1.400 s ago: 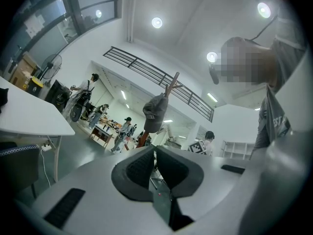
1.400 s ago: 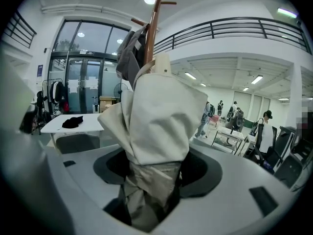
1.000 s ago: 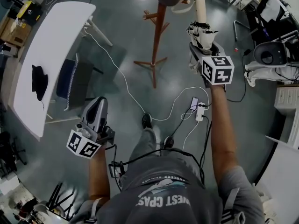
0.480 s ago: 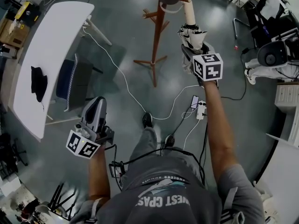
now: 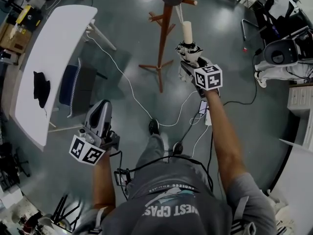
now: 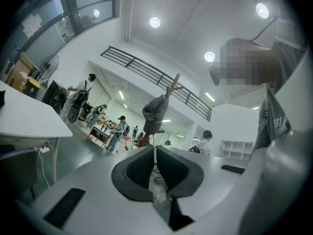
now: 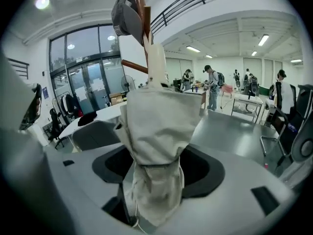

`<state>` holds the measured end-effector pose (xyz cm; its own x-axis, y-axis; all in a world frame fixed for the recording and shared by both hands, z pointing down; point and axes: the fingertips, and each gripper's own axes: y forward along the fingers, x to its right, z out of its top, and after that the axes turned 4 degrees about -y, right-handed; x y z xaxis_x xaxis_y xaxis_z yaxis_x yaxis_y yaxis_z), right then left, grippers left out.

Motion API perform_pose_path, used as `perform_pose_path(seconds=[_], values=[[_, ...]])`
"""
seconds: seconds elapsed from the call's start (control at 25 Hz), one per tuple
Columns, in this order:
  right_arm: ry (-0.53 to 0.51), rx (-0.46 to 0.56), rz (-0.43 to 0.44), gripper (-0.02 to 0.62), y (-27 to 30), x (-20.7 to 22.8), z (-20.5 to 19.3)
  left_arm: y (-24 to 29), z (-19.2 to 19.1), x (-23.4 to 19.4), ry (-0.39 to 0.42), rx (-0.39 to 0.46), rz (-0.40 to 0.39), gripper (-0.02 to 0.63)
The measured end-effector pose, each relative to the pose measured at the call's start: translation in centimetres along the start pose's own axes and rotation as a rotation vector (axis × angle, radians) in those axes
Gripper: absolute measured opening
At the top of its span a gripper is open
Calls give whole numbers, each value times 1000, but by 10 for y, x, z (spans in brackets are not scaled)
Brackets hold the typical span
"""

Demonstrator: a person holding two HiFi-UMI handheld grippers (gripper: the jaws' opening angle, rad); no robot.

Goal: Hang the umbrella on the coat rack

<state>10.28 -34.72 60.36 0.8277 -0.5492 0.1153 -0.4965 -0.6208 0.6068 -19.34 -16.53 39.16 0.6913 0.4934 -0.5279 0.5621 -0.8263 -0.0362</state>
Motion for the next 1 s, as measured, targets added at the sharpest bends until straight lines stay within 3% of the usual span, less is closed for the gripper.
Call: perform_pose_path(seconds=[0.12, 0.32, 0.56, 0.64, 0.88, 1.0], values=[[9, -1, 22, 313, 4, -3, -1, -4, 0, 10, 9, 6, -6, 31], [-49, 84, -2, 299, -23, -8, 30, -15, 4, 30, 34, 32, -11, 31], [-119, 265, -47, 165, -103, -26, 73, -21, 17, 62, 91, 66, -41, 31], [-143, 326, -51, 83, -136, -40, 90, -18, 22, 70, 114, 67, -48, 31], [-175, 447, 92, 58, -233, -125, 126, -25, 37, 102, 191, 56, -16, 29], [-211, 509, 124, 35, -286, -154, 134, -27, 43, 123, 265, 45, -11, 29]])
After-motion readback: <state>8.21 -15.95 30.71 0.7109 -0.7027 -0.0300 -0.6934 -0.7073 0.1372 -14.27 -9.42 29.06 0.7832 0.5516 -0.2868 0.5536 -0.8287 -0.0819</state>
